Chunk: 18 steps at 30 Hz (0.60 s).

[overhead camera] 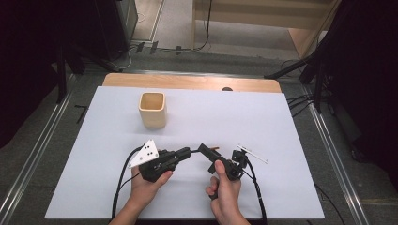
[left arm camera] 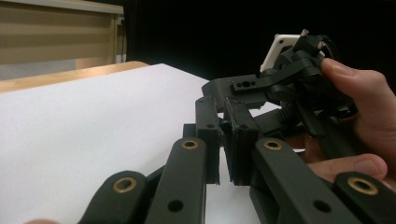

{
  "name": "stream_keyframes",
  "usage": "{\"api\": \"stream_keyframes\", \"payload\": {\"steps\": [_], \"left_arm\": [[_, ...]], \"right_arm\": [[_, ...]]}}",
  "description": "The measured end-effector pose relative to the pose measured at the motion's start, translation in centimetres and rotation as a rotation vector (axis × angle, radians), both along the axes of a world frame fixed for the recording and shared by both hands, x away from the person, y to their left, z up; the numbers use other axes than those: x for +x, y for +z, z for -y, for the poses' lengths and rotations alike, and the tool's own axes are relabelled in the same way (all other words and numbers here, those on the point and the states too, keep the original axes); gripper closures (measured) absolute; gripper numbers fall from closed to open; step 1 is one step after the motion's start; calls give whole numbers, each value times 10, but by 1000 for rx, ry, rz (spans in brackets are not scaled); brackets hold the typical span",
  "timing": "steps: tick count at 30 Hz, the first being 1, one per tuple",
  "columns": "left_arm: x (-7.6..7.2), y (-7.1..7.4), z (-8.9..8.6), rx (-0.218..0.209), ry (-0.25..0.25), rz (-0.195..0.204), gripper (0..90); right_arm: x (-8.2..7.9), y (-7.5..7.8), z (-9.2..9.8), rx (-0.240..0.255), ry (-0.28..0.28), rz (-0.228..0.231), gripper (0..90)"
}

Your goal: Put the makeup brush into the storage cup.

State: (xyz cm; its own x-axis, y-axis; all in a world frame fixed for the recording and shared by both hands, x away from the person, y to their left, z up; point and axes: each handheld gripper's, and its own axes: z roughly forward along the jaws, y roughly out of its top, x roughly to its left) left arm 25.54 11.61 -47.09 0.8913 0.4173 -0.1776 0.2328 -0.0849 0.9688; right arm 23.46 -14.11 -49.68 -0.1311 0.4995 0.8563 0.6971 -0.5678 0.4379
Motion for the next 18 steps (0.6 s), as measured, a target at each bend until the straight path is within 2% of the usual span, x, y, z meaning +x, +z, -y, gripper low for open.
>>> {"api": "stream_keyframes", "payload": {"steps": [6, 12, 13, 14, 15, 16, 17, 18], "left_arm": [[-1, 0, 1, 0, -8, 1, 862], [0, -2, 1, -4, -16, -6, 862], [1, -3, 1, 0, -44, -23, 846], [2, -3, 1, -7, -48, -32, 763], [2, -3, 1, -7, -48, -32, 606], [2, -3, 3, 6, -40, -43, 481], [3, -3, 3, 19, -40, -53, 451], [4, -3, 4, 26, -42, -66, 451]], "right_arm": [[2, -1, 2, 9, -2, -2, 371], [2, -2, 3, 19, -2, 4, 422], [2, -1, 4, 28, -1, 20, 513], [1, -1, 4, 30, -5, 34, 620], [1, -1, 4, 30, -5, 34, 620], [1, -1, 7, 35, 13, 82, 788], [1, -1, 7, 30, 24, 102, 824], [1, -1, 7, 30, 24, 102, 824]]}}
